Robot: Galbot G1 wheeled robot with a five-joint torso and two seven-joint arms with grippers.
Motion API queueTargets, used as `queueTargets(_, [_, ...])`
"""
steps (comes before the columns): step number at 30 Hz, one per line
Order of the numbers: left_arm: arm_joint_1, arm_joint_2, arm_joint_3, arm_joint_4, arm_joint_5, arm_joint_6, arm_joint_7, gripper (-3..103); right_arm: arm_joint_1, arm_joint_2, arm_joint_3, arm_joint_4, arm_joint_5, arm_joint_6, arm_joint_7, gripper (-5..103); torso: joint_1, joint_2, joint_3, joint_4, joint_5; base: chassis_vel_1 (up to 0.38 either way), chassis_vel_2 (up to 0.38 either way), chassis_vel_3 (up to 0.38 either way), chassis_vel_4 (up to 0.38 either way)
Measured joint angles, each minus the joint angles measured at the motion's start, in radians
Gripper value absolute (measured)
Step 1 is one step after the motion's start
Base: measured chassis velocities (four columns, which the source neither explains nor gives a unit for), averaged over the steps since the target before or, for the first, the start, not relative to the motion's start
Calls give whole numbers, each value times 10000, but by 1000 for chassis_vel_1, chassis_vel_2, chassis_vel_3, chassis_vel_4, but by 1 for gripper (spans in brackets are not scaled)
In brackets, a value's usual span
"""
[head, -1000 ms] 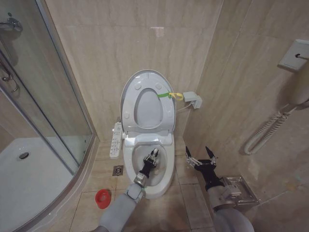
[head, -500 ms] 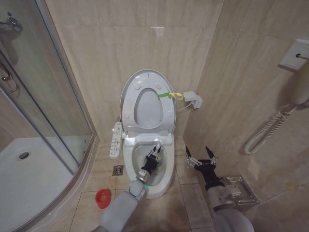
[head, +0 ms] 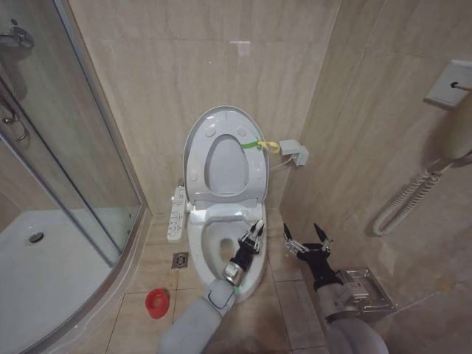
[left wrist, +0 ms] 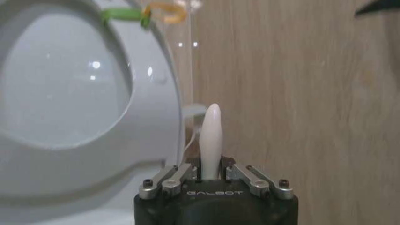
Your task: Open the toilet lid, clean the toilet bowl with a toilet brush, close the toilet lid, and flush.
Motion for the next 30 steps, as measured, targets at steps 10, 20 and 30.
queueTargets(10, [-499,23,-530,668,161,-3,-77,20,0,0,0,0,0,0,0,100,1,-1,2,-1,-3,0,0,0,0])
queueTargets(20, [-286,-160,95,-756,-173,186,-174,20,0,0,0,0,0,0,0,100,0,0,1,-1,0,0,0,0,0])
queueTargets(30, [-264,-220,112,311,-133,-6,14,20,0,0,0,0,0,0,0,100,-1,0,0,-1,0,0,0,0,0])
